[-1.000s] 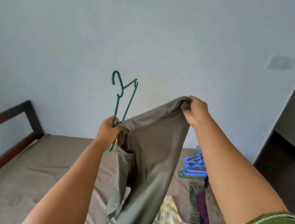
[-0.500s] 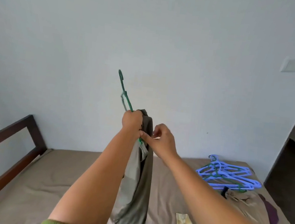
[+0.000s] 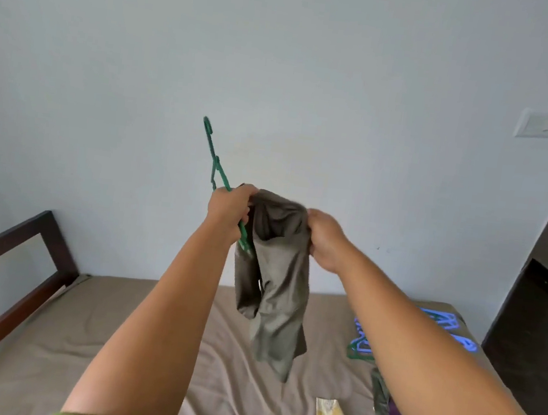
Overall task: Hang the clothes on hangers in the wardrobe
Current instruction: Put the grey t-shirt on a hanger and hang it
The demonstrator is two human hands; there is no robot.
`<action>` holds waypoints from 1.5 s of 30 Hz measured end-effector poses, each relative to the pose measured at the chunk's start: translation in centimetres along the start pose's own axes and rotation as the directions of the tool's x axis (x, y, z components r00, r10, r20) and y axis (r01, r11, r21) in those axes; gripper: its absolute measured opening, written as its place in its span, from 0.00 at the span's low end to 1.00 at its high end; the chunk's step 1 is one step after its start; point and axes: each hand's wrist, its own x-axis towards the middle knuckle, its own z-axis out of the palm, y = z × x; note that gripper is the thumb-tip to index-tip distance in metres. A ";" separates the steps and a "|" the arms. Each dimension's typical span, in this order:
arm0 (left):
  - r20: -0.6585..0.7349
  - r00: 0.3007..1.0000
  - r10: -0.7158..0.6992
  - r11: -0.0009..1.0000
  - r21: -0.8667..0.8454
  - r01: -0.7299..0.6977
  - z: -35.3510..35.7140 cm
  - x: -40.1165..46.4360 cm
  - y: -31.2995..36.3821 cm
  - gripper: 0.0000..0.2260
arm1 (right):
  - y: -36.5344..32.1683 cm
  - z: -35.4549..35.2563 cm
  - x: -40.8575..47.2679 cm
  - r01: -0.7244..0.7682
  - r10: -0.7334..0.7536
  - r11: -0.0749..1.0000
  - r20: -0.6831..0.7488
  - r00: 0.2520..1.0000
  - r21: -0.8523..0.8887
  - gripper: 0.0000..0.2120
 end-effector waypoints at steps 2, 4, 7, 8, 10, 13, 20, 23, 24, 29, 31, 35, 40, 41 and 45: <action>0.097 0.993 0.061 0.982 0.170 -0.077 -0.8 -0.1 0.1 0.16 | -1.9 -1.2 0.7 0.001 -0.002 1.000 -0.039 0.999 -0.025 0.14; 0.121 0.982 0.148 0.920 0.347 -0.182 -1.3 -0.7 0.3 0.17 | -2.7 -2.3 1.6 -0.033 0.029 0.995 -0.048 0.998 -0.096 0.14; 0.242 0.942 0.233 0.865 0.391 -0.314 -2.9 -1.6 1.0 0.21 | -3.1 -3.3 2.4 -0.079 0.068 0.948 -0.044 0.997 -0.310 0.19; 0.334 0.922 0.195 0.881 0.354 -0.315 -3.6 -1.8 1.2 0.22 | -3.2 -3.7 2.5 -0.073 0.060 0.928 -0.047 0.997 -0.364 0.23; 0.477 0.875 0.086 0.904 0.332 -0.269 -5.2 -1.8 1.4 0.22 | -3.4 -4.6 2.7 -0.065 0.043 0.896 -0.061 0.997 -0.439 0.24; 0.571 0.821 -0.001 0.907 0.346 -0.240 -7.2 -1.4 1.0 0.25 | -4.0 -5.9 2.9 -0.045 -0.001 0.896 -0.105 0.994 -0.442 0.14; 0.579 0.813 -0.064 0.946 0.296 -0.136 -10.3 -1.9 0.1 0.33 | -5.6 -9.1 4.0 -0.156 0.022 0.878 -0.288 0.958 -0.453 0.14; 0.568 0.821 -0.060 0.932 0.327 -0.158 -10.4 -2.0 0.4 0.30 | -6.4 -9.8 3.7 -0.185 0.054 0.875 -0.290 0.956 -0.447 0.23; 0.558 0.827 -0.062 0.921 0.352 -0.169 -10.6 -1.9 0.5 0.28 | -6.7 -10.2 3.6 -0.198 0.069 0.875 -0.291 0.954 -0.442 0.23; 0.570 0.817 -0.094 0.884 0.425 -0.195 -10.6 -1.7 0.0 0.29 | -7.4 -11.2 2.6 -0.119 0.083 0.875 -0.098 0.992 -0.470 0.17; 0.573 0.814 -0.095 0.877 0.435 -0.204 -10.0 -1.7 -0.4 0.29 | -7.4 -10.4 2.4 -0.047 0.011 0.807 -0.064 0.998 -0.589 0.17; 0.588 0.806 -0.068 0.847 0.460 -0.265 -9.2 -1.4 -0.6 0.34 | -6.7 -9.0 2.4 0.008 -0.081 0.584 -0.049 0.996 -0.812 0.18; 0.574 0.817 -0.047 0.820 0.490 -0.297 -9.1 -1.1 -1.0 0.33 | -6.2 -7.9 2.7 0.076 -0.161 0.360 0.018 0.987 -0.930 0.16; 0.572 0.820 -0.034 0.803 0.504 -0.318 -8.6 -1.0 -1.3 0.31 | -6.2 -7.2 2.8 0.086 -0.161 0.334 0.033 0.986 -0.938 0.16; 0.523 0.850 0.060 0.827 0.451 -0.336 -6.5 -1.0 -3.2 0.26 | -6.8 -4.5 2.5 0.195 -0.259 0.348 0.106 0.960 -0.917 0.17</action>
